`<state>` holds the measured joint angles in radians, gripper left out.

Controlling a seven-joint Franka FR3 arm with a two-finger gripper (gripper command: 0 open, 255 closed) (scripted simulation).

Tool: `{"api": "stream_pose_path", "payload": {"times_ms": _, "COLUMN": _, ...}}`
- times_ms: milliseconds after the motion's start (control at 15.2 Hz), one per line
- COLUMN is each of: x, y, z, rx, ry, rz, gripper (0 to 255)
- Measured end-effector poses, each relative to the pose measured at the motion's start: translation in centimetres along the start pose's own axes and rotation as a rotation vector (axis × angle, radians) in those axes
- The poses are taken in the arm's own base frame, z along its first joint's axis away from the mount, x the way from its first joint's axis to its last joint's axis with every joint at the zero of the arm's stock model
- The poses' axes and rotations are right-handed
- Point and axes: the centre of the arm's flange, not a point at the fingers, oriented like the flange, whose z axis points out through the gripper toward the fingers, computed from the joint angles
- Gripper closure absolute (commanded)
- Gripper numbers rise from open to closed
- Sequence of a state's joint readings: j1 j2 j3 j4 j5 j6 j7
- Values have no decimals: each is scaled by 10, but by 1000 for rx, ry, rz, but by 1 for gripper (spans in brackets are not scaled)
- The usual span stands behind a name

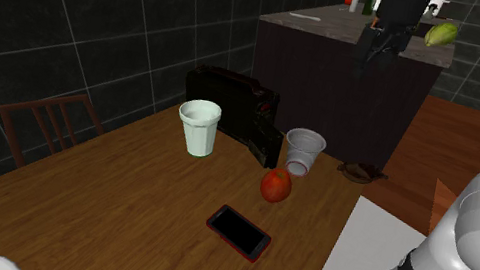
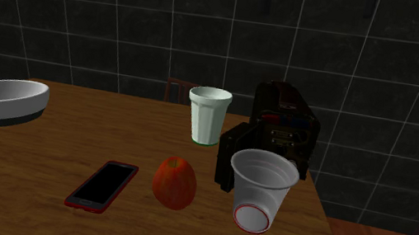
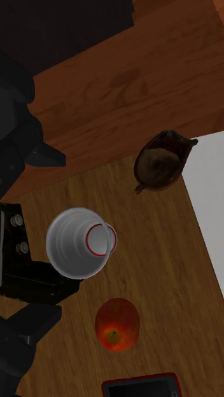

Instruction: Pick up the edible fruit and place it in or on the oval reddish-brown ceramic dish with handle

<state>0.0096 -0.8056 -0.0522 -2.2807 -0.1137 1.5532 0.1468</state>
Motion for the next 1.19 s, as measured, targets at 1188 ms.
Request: {"api": "stream_pose_path", "payload": {"times_ms": 1188, "x": 36, "y": -125, "z": 165, "rx": 40, "ry": -106, "rz": 45, "gripper": 0}}
